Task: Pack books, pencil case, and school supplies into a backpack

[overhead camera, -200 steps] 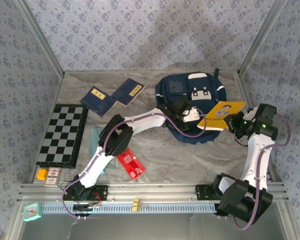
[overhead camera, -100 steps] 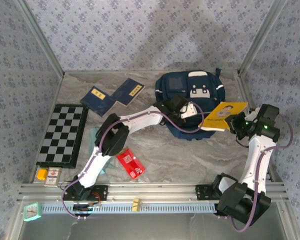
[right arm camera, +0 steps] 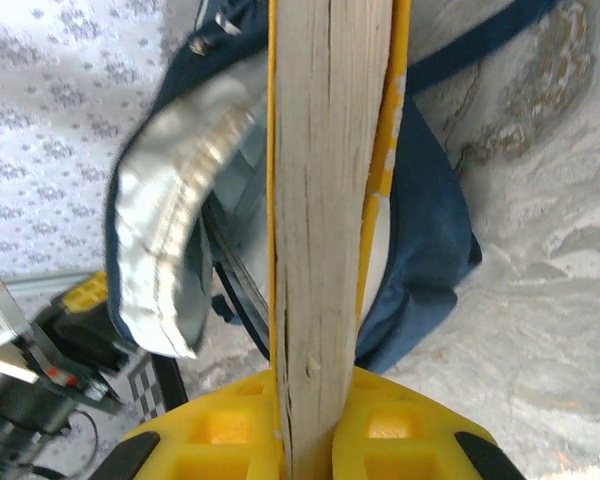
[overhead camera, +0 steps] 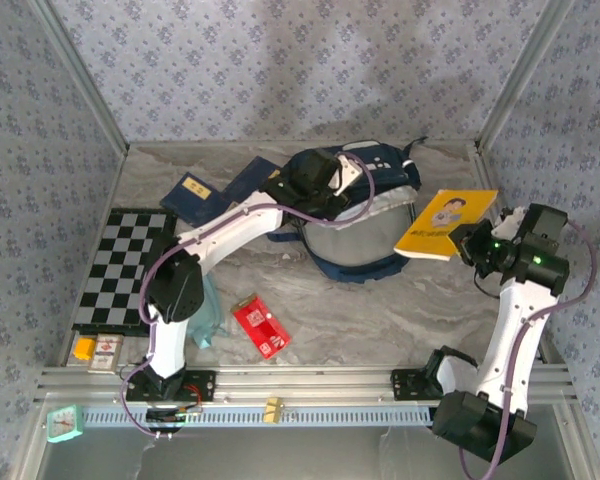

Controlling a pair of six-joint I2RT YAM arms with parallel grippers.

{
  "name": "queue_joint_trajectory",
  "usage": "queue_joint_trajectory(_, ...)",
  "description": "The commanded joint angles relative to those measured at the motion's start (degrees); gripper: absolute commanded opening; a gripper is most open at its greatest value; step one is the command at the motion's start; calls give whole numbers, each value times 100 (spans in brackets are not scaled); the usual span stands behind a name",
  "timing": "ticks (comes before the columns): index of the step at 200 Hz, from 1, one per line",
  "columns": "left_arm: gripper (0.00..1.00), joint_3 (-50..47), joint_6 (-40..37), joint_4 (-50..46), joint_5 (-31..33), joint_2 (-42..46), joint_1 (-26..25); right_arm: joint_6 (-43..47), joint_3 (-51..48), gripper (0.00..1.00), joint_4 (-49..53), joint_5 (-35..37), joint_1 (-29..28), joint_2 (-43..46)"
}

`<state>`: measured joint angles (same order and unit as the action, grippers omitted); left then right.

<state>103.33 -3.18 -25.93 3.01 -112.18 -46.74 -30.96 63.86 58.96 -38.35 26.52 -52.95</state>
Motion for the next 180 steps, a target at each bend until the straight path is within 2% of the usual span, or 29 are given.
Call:
queue_joint_trajectory(1,0,483,632,22,93,267,136,286,103,0,440,-101,-150,204)
queue_joint_trajectory(28,0,573,488,56,-343,349,170,147,-442,0,211,-325,-515,429)
queue_joint_trajectory(53,0,583,390,49,-538,415,167,-253,-933,0,-494,-381,-1279,426)
queue_joint_trajectory(79,0,542,385,26,-666,502,171,-934,-1533,0,-2061,-435,-2246,186)
queue_joint_trajectory(97,0,406,396,106,-830,616,174,-1119,-1761,0,-3145,-344,-2686,-117)
queue_joint_trajectory(120,0,206,456,290,-1066,797,186,-1466,-2066,0,-4455,-236,-2967,-692)
queue_joint_trajectory(163,0,-6,530,315,-1124,976,217,-1542,-2115,0,-5984,103,-3180,-1907)
queue_joint_trajectory(180,0,-208,675,603,-1315,1055,222,-1571,-2022,0,-6269,194,-3314,-2336)
